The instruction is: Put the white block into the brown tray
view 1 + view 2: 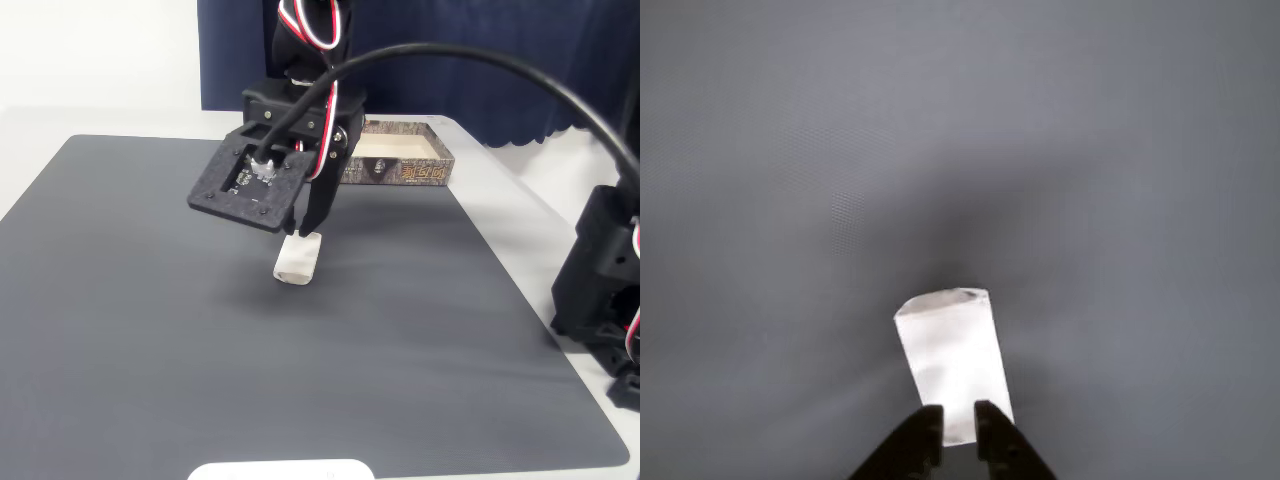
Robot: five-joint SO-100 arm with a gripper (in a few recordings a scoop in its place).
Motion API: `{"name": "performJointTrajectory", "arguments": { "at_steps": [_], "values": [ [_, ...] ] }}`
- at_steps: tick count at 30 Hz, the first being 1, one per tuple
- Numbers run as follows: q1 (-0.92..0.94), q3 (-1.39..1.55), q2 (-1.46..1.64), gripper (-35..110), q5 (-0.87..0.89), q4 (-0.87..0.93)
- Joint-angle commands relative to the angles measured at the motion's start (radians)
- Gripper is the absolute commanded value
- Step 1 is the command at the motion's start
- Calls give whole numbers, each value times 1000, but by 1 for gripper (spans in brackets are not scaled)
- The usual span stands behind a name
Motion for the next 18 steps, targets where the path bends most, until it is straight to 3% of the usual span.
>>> {"name": "performJointTrajectory", "arguments": {
  "at_steps": [1,10,18],
  "values": [
    [-9,-17,52,8,-212,-9],
    [0,-11,54,15,-291,-18],
    [-12,40,58,34,-479,-74]
  ]
}}
